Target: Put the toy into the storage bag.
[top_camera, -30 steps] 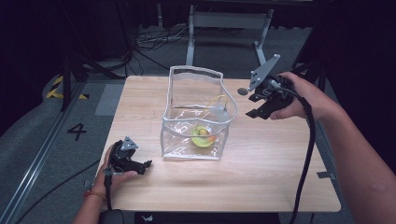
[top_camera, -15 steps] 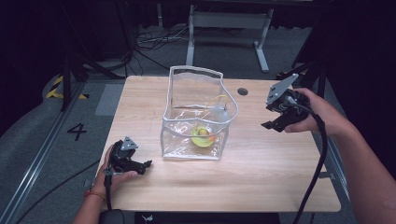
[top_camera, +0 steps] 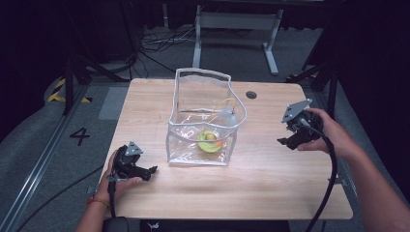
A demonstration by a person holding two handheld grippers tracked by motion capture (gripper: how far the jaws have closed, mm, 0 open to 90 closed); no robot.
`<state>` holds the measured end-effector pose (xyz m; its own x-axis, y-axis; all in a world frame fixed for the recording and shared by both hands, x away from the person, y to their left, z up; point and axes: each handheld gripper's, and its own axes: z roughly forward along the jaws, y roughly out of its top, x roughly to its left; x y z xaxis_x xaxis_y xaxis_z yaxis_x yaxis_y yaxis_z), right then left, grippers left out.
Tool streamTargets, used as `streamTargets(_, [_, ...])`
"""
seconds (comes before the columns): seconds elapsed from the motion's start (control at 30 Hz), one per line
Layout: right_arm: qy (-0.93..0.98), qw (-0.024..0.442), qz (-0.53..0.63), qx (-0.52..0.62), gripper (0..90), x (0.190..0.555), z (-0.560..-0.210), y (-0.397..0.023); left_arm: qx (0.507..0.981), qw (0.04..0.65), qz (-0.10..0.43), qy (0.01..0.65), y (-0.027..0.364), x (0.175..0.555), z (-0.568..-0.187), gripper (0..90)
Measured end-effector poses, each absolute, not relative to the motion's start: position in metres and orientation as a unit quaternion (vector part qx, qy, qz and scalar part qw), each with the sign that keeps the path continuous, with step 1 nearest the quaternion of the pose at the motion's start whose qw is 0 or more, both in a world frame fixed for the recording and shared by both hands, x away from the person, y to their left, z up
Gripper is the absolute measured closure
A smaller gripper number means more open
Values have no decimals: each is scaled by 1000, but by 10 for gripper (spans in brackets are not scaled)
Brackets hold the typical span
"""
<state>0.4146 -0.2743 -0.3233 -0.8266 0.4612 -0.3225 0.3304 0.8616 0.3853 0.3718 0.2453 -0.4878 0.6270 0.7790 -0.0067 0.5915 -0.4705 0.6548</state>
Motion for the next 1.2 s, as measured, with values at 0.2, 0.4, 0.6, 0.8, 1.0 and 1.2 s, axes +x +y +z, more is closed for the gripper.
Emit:
streamTargets(0.2, [930,214,178,239,244,414,-356,-292,845,316,148,406,245,372,-488,3])
streamTargets(0.4, [921,211,195,265,213,409,-389,-309,845,316,148,406,245,372,-488,2])
streamTargets(0.6, [906,210,213,301,202,402,-415,-326,845,316,148,406,245,372,-488,3])
streamTargets(0.8, [883,208,250,338,198,392,-443,-346,845,317,148,406,245,372,-488,3])
streamTargets(1.0, [859,204,285,374,199,380,-466,-367,846,315,149,403,246,372,-488,3])
streamTargets(1.2, [834,182,321,411,180,370,-484,-384,846,315,149,403,246,372,-488,3])
